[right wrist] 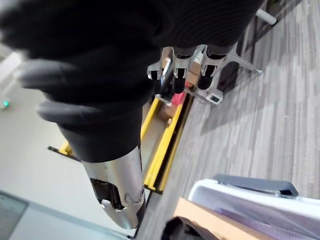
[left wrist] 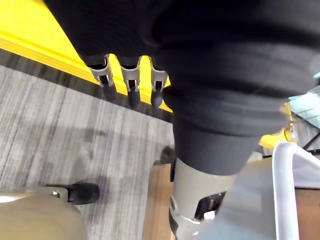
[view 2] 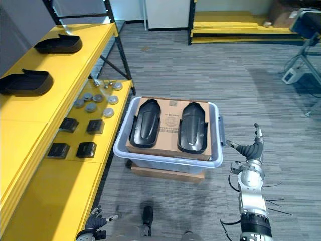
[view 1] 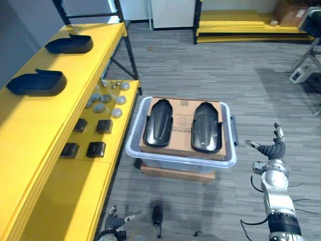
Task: Walk over and take plastic housings, then place them on the shelf
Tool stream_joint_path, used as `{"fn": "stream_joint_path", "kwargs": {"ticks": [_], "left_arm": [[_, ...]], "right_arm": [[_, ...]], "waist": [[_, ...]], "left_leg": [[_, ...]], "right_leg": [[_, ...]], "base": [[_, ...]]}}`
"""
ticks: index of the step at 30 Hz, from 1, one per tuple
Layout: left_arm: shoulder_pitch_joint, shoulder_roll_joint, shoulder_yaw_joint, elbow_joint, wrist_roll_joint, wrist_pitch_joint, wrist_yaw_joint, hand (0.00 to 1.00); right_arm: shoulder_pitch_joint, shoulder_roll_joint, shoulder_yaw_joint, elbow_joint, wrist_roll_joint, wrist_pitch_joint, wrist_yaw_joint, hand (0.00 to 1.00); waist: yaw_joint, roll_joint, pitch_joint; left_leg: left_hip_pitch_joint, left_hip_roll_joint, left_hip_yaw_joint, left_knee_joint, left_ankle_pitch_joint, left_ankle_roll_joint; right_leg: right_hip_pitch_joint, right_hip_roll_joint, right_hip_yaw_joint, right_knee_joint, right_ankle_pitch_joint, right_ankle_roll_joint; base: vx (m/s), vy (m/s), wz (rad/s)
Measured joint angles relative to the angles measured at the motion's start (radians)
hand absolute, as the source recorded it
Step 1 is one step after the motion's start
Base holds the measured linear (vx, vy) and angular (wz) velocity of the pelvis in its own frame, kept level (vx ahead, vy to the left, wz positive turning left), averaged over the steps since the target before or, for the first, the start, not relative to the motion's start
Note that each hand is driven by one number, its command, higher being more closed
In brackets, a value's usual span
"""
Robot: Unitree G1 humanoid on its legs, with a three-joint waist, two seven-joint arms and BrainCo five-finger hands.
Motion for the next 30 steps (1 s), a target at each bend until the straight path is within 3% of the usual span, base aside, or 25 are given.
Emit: {"fn": "stream_joint_path", "kwargs": {"ticks": [4,12,13,16,24,30], "left_arm": [[-0.009,-0.002,-0.008,-0.01,-0.013,-0.012,0.022,0.0],[-0.011,-0.02,-0.037,-0.018,-0.037,-0.028,0.049,0.0],[-0.011,-0.028,-0.037,-0.018,-0.046,-0.034,0.058,0.0],[-0.015,-0.029,-0.038,-0.018,-0.06,-0.036,0.065,0.0],[-0.035,-0.026,-0.044,-0.014,-0.067,-0.037,0.067,0.0],[-0.048,-0.023,-0.045,-0.013,-0.067,-0.034,0.066,0.0]], "right_arm": [[-0.154,-0.035,0.013,0.154,0.001,0.026,-0.038,0.0],[-0.351,-0.053,0.0,0.362,0.055,0.046,-0.082,0.0],[-0.37,-0.057,-0.012,0.399,0.073,0.049,-0.084,1.0],[-0.409,-0.059,-0.07,0.478,0.103,0.066,-0.101,1.0],[-0.431,-0.064,-0.086,0.484,0.13,0.062,-0.119,1.0],[-0.324,-0.045,-0.076,0.343,0.139,0.061,-0.118,1.0]], "waist": [[0.028,0.008,0.057],[0.03,0.04,0.129],[0.03,0.042,0.141],[0.033,0.046,0.16],[0.031,0.047,0.175],[0.022,0.046,0.175]], "left_leg": [[-0.045,-0.007,-0.03,0.0,0.02,0.008],[-0.076,-0.017,-0.06,0.0,0.022,0.007],[-0.076,-0.017,-0.062,0.0,0.022,0.007],[-0.076,-0.018,-0.069,0.0,0.025,0.004],[-0.073,-0.009,-0.057,0.0,0.025,0.003],[-0.053,-0.01,-0.049,0.0,0.025,0.002]], "right_leg": [[-0.029,-0.001,-0.026,0.002,0.0,0.0],[-0.058,-0.002,-0.027,0.025,0.001,-0.001],[-0.061,-0.002,-0.025,0.034,0.001,-0.001],[-0.063,-0.002,-0.023,0.043,0.001,-0.001],[-0.065,0.002,-0.006,0.051,0.005,-0.007],[-0.05,-0.001,0.004,0.053,0.007,-0.004]], "base": [[0.0,-0.012,0.23],[0.04,-0.013,0.13],[0.04,-0.02,0.08],[0.04,-0.028,0.07],[-0.01,-0.022,-0.06],[-0.05,0.001,-0.05]]}}
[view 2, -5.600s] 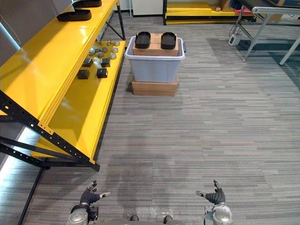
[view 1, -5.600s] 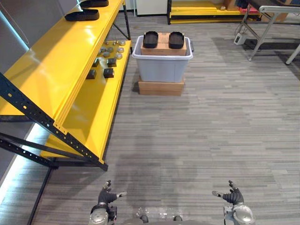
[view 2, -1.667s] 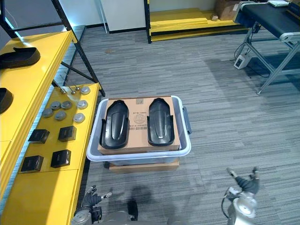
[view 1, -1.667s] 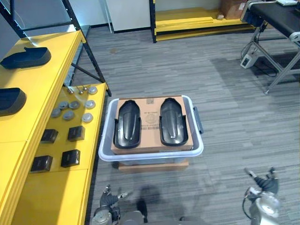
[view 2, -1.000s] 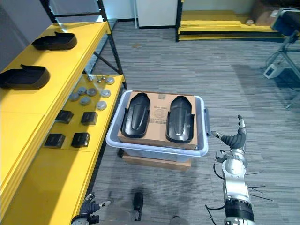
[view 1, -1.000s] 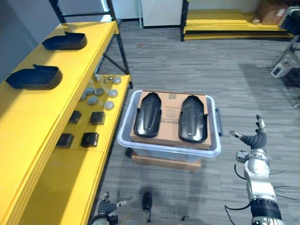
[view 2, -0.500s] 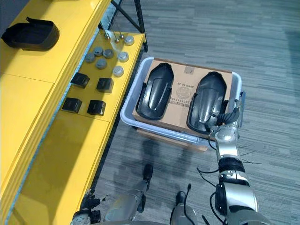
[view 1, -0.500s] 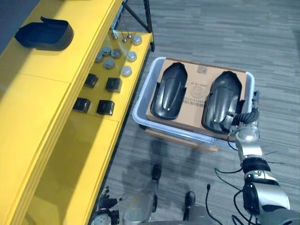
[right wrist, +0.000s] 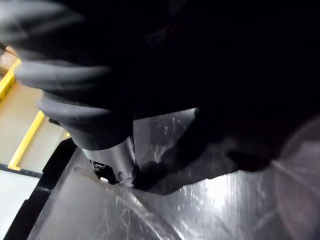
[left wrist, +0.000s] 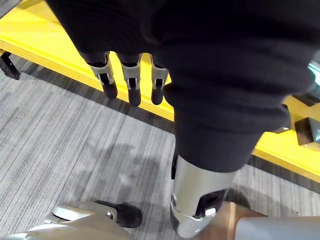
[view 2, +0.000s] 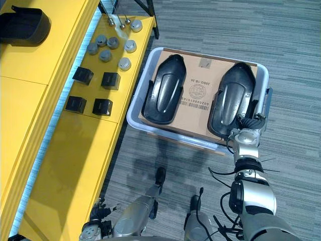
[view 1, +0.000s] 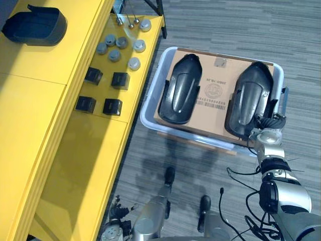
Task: Walk over and take plastic housings, then place them on the shelf
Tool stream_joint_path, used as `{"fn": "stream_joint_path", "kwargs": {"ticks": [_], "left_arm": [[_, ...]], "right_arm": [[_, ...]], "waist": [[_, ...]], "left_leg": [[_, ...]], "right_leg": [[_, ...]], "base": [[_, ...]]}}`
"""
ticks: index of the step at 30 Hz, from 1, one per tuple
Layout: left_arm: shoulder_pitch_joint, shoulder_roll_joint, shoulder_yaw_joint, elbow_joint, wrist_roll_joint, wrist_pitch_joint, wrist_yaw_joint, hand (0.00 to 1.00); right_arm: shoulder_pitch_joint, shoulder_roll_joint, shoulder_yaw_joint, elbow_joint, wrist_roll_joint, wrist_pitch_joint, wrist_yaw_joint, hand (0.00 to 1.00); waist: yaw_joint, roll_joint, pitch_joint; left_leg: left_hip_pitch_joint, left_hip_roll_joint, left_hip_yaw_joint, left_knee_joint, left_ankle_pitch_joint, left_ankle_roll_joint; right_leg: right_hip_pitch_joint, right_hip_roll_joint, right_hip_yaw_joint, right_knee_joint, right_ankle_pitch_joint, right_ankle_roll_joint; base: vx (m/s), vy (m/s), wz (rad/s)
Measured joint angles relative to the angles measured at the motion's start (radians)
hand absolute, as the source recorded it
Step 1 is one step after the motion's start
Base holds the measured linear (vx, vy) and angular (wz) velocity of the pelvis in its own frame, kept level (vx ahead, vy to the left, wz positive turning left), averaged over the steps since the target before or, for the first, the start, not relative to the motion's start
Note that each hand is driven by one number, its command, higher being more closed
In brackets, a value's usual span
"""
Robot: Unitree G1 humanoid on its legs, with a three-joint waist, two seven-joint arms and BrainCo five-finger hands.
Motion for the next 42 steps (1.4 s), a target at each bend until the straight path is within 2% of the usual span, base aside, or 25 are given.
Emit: {"fn": "stream_joint_path", "kwargs": {"ticks": [4,9,17,20,23,27,32,37,42], "left_arm": [[0.0,-0.002,0.0,-0.023,0.001,0.006,-0.004,0.0],[0.006,-0.005,0.002,-0.121,0.001,0.023,-0.007,0.0],[0.053,-0.006,-0.019,-0.502,0.001,0.021,-0.007,0.0],[0.07,-0.019,-0.064,-0.671,0.001,0.003,-0.005,0.0],[0.062,-0.019,-0.113,-0.795,0.004,-0.014,0.001,0.0],[0.036,-0.018,-0.177,-0.877,0.012,-0.027,0.029,0.0],[-0.022,-0.014,-0.26,-0.912,0.021,-0.033,0.052,0.0],[-0.083,-0.006,-0.352,-0.912,0.023,-0.033,0.078,0.0],[-0.09,0.013,-0.377,-0.889,0.005,-0.033,0.11,0.0]], "right_arm": [[0.126,0.029,-0.001,-0.126,-0.018,0.006,-0.001,1.0],[0.252,0.065,-0.04,-0.357,-0.071,0.013,-0.026,1.0],[0.422,0.187,-0.053,-0.718,-0.224,0.009,-0.064,1.0],[0.489,0.241,0.013,-0.865,-0.319,0.003,-0.07,1.0],[0.529,0.283,0.093,-0.957,-0.386,0.0,-0.07,1.0],[0.546,0.321,0.186,-1.009,-0.441,-0.002,-0.07,1.0],[0.554,0.354,0.305,-1.072,-0.492,-0.037,-0.07,1.0],[0.565,0.377,0.432,-1.088,-0.493,-0.057,-0.071,1.0],[0.572,0.377,0.486,-1.087,-0.493,-0.069,-0.092,1.0]], "waist": [[-0.002,-0.001,-0.001],[-0.027,-0.009,-0.009],[-0.029,-0.047,-0.099],[-0.048,-0.051,-0.128],[-0.054,-0.056,-0.145],[-0.052,-0.064,-0.177],[-0.055,-0.071,-0.182],[-0.057,-0.081,-0.218],[-0.059,-0.09,-0.242]], "left_leg": [[0.016,-0.001,-0.012,0.0,0.0,0.0],[0.019,0.0,-0.037,0.0,0.008,-0.011],[0.033,0.005,-0.025,-0.003,0.001,-0.02],[0.041,0.004,-0.023,-0.003,0.002,-0.02],[0.054,0.005,-0.018,-0.002,0.002,-0.02],[0.059,0.006,-0.005,-0.002,0.006,-0.015],[0.077,0.008,0.008,-0.002,0.006,-0.015],[0.085,0.013,0.013,-0.002,0.006,-0.015],[0.087,0.023,0.023,-0.002,0.006,-0.015]], "right_leg": [[0.019,-0.003,-0.007,0.0,0.001,0.002],[0.026,-0.003,-0.024,0.002,0.0,0.004],[0.026,0.0,0.002,0.0,-0.027,0.007],[0.033,0.0,0.004,0.001,-0.028,0.008],[0.042,0.0,0.008,0.002,-0.028,0.008],[0.042,0.0,0.018,0.003,-0.028,0.008],[0.053,0.0,0.03,0.005,-0.027,0.008],[0.06,0.001,0.035,0.002,-0.026,0.005],[0.059,0.013,0.049,-0.003,-0.019,0.003]], "base": [[-0.05,0.002,0.06],[-0.08,0.0,0.09],[-0.07,-0.011,-0.08],[-0.03,-0.007,-0.01],[-0.01,-0.008,-0.03],[-0.01,-0.015,-0.09],[-0.01,-0.009,-0.05],[-0.03,-0.011,-0.03],[-0.04,-0.024,-0.09]]}}
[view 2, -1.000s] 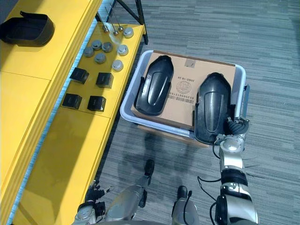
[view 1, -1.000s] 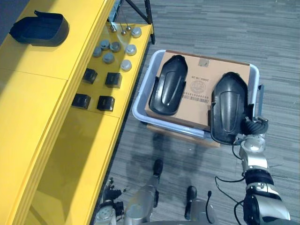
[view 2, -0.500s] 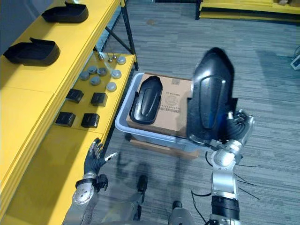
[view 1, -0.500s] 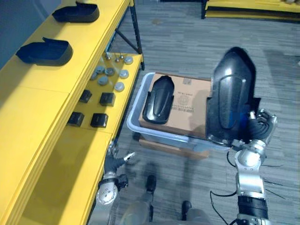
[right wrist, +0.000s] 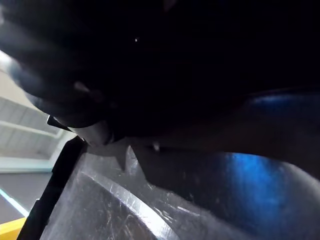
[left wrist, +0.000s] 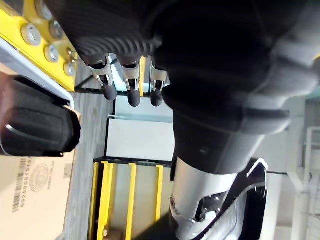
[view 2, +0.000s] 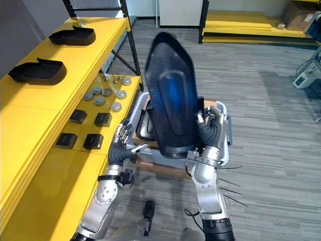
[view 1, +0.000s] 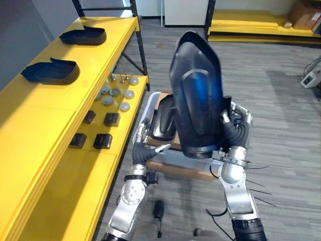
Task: Walk over and take plastic housings, then place them on the shelf
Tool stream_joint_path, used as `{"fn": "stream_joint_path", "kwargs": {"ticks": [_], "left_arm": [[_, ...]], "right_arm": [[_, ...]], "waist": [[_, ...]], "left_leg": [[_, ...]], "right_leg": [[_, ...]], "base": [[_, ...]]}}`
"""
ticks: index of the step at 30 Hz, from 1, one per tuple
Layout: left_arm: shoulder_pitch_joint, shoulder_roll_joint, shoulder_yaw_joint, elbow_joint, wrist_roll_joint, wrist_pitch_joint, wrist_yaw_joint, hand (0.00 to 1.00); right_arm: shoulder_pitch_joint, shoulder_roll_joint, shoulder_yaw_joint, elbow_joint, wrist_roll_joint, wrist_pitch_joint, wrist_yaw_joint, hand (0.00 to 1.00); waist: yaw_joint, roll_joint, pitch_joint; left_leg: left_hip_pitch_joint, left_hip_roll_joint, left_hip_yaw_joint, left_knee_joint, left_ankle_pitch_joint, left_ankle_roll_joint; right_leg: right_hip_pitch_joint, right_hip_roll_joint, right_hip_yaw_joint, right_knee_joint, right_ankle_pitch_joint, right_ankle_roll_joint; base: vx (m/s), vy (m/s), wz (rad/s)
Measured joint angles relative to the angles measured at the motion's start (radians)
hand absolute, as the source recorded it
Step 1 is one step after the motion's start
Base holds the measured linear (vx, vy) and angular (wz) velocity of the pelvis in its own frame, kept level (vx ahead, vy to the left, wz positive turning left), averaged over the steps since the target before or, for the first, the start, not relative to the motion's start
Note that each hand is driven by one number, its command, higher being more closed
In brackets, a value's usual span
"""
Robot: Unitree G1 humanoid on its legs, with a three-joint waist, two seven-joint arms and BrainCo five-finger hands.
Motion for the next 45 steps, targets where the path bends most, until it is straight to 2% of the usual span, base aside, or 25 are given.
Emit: {"fn": "stream_joint_path", "kwargs": {"ticks": [4,9,14,21,29,32,37,45], "left_arm": [[-0.001,0.006,-0.007,0.037,-0.038,0.001,0.018,0.0],[-0.003,0.053,-0.03,0.049,-0.079,0.002,0.023,0.0],[-0.062,0.061,-0.114,0.069,-0.093,0.016,0.016,0.0],[-0.061,0.057,-0.085,0.07,-0.093,0.017,0.015,0.0],[-0.024,0.045,-0.03,0.07,-0.101,0.016,-0.013,0.0],[-0.012,0.038,-0.016,0.069,-0.135,0.016,-0.039,0.0],[-0.008,0.037,-0.001,0.06,-0.223,0.012,-0.063,0.0],[0.021,0.037,-0.011,0.007,-0.289,0.01,-0.081,0.0]], "right_arm": [[0.021,-0.005,0.033,0.001,0.0,0.0,-0.02,1.0],[0.037,-0.036,0.073,0.019,0.0,0.0,-0.019,1.0],[0.05,-0.045,0.196,0.05,-0.004,-0.014,0.002,1.0],[0.075,-0.046,0.167,0.095,-0.031,-0.011,0.003,1.0],[0.078,-0.051,0.003,0.096,-0.073,0.016,-0.02,1.0],[0.078,-0.063,-0.04,0.096,-0.079,0.034,-0.02,1.0],[0.077,-0.062,-0.082,0.096,-0.08,0.034,-0.02,1.0],[0.076,-0.063,-0.073,0.092,-0.09,0.034,-0.019,1.0]], "waist": [[-0.002,0.0,-0.02],[-0.024,-0.002,-0.027],[-0.026,-0.006,-0.045],[-0.023,-0.008,-0.071],[-0.024,-0.007,-0.073],[-0.023,-0.006,-0.074],[-0.024,-0.005,-0.074],[-0.022,0.003,-0.083]], "left_leg": [[0.0,0.003,0.012,0.0,0.0,0.0],[0.0,0.007,0.017,-0.001,-0.004,-0.005],[-0.002,0.014,0.026,-0.006,-0.006,-0.008],[-0.002,0.014,0.025,-0.007,-0.006,-0.008],[-0.002,0.014,0.024,-0.007,-0.006,-0.008],[-0.001,0.013,0.021,-0.007,-0.006,-0.008],[0.001,0.012,0.012,-0.007,-0.006,-0.008],[0.001,0.012,0.009,-0.007,-0.006,-0.008]], "right_leg": [[0.001,0.002,0.009,-0.014,0.013,0.0],[0.001,0.003,0.012,-0.021,0.021,0.001],[0.001,0.008,0.017,-0.035,0.03,0.001],[0.002,0.007,0.015,-0.035,0.03,0.002],[0.003,0.007,0.013,-0.034,0.03,0.002],[0.004,0.008,0.011,-0.034,0.03,0.002],[0.011,0.009,0.01,-0.034,0.029,0.003],[0.014,0.009,0.008,-0.035,0.028,0.003]], "base": [[-0.02,-0.008,-0.1],[-0.04,-0.004,-0.05],[-0.02,-0.006,-0.06],[0.0,0.0,0.0],[0.0,0.0,0.0],[0.0,0.0,0.0],[0.0,-0.002,0.05],[0.0,0.0,0.0]]}}
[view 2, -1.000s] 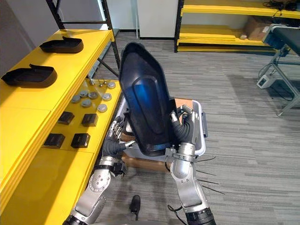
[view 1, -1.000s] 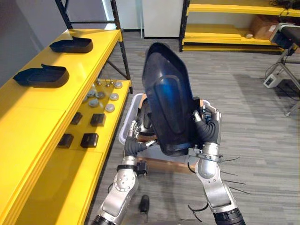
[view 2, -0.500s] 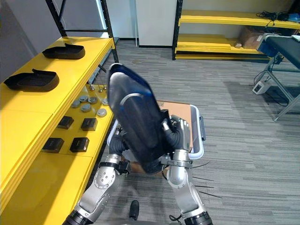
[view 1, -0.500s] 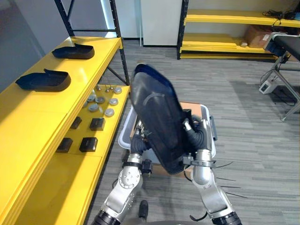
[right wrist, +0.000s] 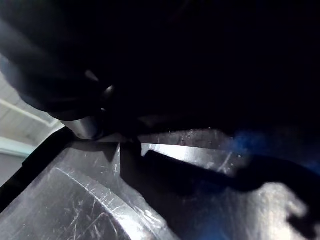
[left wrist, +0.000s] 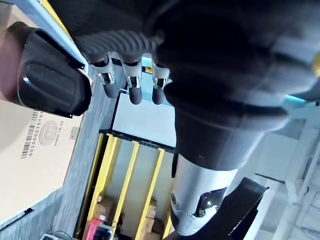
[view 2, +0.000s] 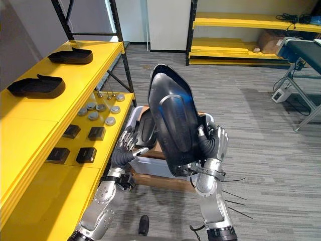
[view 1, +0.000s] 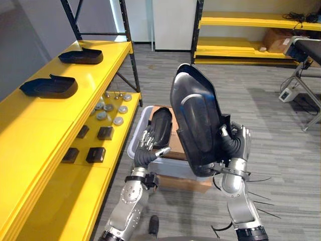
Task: Walk over and take plastic housings, then place them on the shelf
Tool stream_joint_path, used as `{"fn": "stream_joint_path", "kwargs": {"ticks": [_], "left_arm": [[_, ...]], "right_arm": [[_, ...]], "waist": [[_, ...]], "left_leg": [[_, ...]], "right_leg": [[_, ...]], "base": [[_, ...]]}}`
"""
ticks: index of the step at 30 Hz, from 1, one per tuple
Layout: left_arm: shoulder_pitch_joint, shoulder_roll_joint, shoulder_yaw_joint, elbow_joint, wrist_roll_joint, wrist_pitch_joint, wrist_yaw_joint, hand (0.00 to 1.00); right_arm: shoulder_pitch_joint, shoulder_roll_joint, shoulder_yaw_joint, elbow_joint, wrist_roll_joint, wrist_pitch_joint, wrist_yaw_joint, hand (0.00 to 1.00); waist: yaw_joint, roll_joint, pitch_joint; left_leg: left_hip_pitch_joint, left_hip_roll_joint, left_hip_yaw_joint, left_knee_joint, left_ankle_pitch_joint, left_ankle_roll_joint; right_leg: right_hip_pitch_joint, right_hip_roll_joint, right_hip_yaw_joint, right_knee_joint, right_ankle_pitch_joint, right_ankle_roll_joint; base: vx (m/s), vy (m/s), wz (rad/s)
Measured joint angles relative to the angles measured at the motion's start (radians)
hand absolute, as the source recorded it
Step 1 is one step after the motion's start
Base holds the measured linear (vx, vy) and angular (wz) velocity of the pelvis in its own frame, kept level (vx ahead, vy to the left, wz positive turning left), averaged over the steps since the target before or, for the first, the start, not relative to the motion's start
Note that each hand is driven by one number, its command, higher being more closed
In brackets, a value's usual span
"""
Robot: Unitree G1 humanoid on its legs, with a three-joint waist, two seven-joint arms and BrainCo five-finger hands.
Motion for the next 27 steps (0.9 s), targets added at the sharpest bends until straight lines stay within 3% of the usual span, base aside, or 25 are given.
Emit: {"fn": "stream_joint_path", "kwargs": {"ticks": [5,27], "left_arm": [[0.0,-0.003,-0.042,-0.028,0.0,0.0,-0.012,0.0],[-0.001,-0.015,-0.125,-0.06,0.002,0.0,-0.035,0.0]], "right_arm": [[-0.001,-0.001,0.032,0.0,-0.011,0.0,0.001,1.0],[-0.018,-0.001,0.087,0.021,0.052,-0.004,0.024,1.0]], "waist": [[0.0,0.013,-0.015],[0.002,0.011,-0.018]], "left_leg": [[0.0,0.002,0.0,0.0,0.0,0.0],[0.0,0.002,-0.001,0.0,0.0,0.0]], "right_leg": [[0.0,0.002,0.0,0.0,0.0,0.0],[0.0,0.002,-0.001,0.0,0.0,0.0]], "base": [[0.0,0.0,0.0],[0.0,0.0,0.0]]}}
